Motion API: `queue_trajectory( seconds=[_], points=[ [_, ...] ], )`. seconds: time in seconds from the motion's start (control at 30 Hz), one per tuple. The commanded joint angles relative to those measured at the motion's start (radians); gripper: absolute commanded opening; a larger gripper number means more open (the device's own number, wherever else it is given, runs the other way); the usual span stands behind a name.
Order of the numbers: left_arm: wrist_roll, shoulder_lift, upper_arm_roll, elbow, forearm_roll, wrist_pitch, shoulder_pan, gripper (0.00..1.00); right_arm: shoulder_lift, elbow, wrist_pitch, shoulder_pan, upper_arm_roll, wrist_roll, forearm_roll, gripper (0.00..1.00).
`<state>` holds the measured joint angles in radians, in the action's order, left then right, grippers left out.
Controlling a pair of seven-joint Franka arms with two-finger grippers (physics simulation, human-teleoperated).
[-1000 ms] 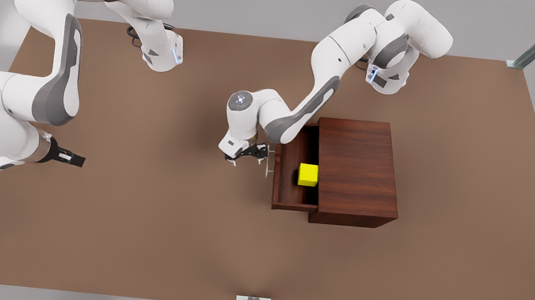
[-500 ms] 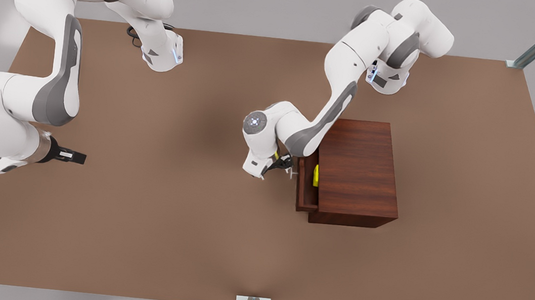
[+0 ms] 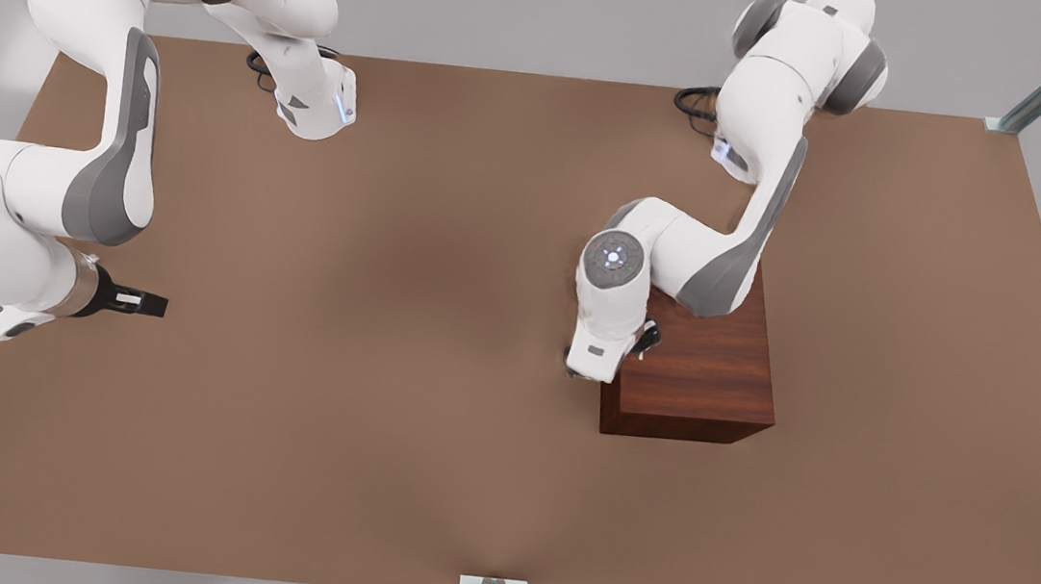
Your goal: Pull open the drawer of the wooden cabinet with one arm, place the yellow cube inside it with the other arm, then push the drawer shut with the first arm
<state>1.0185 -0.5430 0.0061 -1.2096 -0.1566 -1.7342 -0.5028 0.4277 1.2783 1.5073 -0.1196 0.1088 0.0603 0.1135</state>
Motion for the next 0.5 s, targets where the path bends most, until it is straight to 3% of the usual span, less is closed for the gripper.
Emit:
queue_trajectory(
  seconds=[0.0,0.03,0.07,0.1,0.23,0.47],
  points=[
    [-0.93,0.142,0.002,-0.082,0.141,0.191,0.182,1.0,-0.001,0.0,0.001,0.0,0.0,-0.037,0.0,1.0],
    [-1.113,0.173,0.002,-0.111,0.181,0.188,0.269,1.0,-0.001,0.0,0.001,0.0,0.0,-0.037,-0.001,1.0],
    [-1.134,0.294,0.003,-0.277,0.209,0.072,0.296,1.0,-0.001,0.0,0.001,0.0,0.0,-0.037,0.0,1.0],
    [-1.112,0.468,0.012,-0.567,0.213,-0.131,0.305,1.0,-0.001,0.0,0.001,0.0,0.0,-0.037,0.0,1.0],
    [-1.101,0.373,0.003,-0.395,0.201,-0.084,0.293,1.0,-0.001,0.0,0.001,0.0,0.0,-0.037,0.0,1.0],
    [-1.101,0.368,0.005,-0.387,0.197,-0.074,0.29,1.0,-0.001,0.0,0.001,0.0,0.0,-0.037,-0.001,1.0]
  ],
)
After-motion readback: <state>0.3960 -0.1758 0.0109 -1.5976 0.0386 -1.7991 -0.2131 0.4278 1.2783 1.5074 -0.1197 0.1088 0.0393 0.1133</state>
